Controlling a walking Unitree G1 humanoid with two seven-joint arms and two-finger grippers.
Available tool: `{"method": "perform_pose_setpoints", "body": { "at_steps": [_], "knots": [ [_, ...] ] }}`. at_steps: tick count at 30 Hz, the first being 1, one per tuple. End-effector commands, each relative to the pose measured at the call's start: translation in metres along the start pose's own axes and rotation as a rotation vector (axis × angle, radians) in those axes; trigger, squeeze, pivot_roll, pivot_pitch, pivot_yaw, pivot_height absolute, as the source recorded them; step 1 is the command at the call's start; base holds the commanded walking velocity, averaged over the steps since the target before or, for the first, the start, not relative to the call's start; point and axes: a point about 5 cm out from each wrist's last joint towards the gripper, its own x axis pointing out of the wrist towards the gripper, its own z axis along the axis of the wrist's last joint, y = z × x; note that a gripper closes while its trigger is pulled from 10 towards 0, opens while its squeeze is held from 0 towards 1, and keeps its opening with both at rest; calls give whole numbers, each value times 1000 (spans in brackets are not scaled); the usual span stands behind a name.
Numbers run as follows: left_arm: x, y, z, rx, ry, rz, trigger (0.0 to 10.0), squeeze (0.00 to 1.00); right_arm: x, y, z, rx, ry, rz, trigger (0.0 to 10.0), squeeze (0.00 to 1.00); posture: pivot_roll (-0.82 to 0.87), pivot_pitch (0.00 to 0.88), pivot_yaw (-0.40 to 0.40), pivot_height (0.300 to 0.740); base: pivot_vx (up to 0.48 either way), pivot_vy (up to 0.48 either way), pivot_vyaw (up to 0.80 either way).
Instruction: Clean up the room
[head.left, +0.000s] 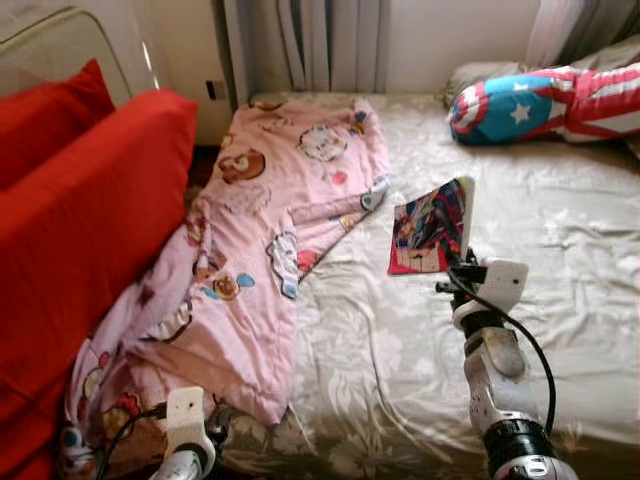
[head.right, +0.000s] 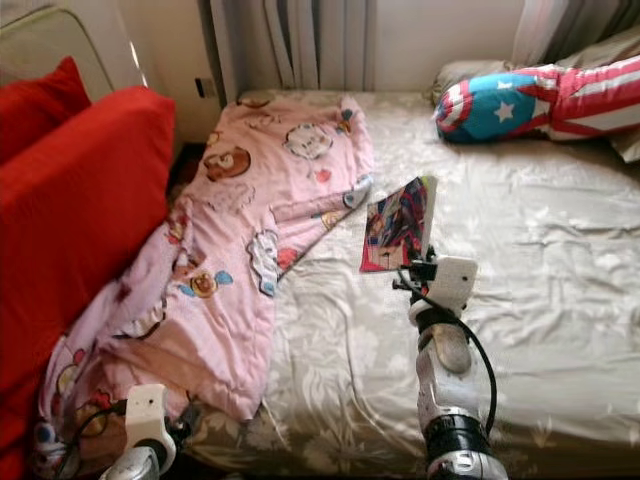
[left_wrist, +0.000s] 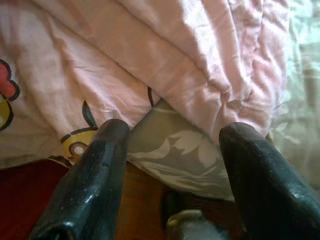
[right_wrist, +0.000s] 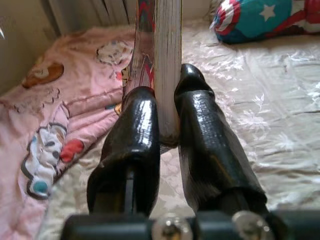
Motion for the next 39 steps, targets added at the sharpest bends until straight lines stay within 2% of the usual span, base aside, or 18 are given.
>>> {"method": "perform_pose_setpoints", "body": {
  "at_steps": [1, 11, 14, 17, 23, 39],
  "knots": [
    [-2, 3, -11, 1, 66, 17, 10000, 0, 4, 0, 5, -15, -20, 0, 10000, 0, -73, 9, -46, 740, 0, 0, 0],
    [-4, 2, -24, 24, 146, 24, 10000, 0, 12, 1, 11, -37, -39, 2, 10000, 0, -88, 0, -52, 740, 0, 0, 0],
    [-6, 2, -28, 17, 162, 31, 10000, 0, 13, -3, 8, -29, -5, -34, 10000, 0, -85, 0, -55, 740, 0, 0, 0],
    [-8, 2, -32, 48, 178, 35, 10000, 0, 15, -5, 5, -27, 30, -49, 10000, 0, -84, 0, -57, 740, 0, 0, -252],
    [-8, 3, -34, 58, 194, 52, 10000, 0, 18, -6, 9, -24, 21, -63, 10000, 0, -99, 0, -52, 740, 0, -447, -722],
    [-12, 6, -42, 88, 219, 56, 10000, 0, 16, -7, 6, -26, 11, -67, 10000, 0, -101, 0, -40, 740, 0, -480, 0]
  ]
}}
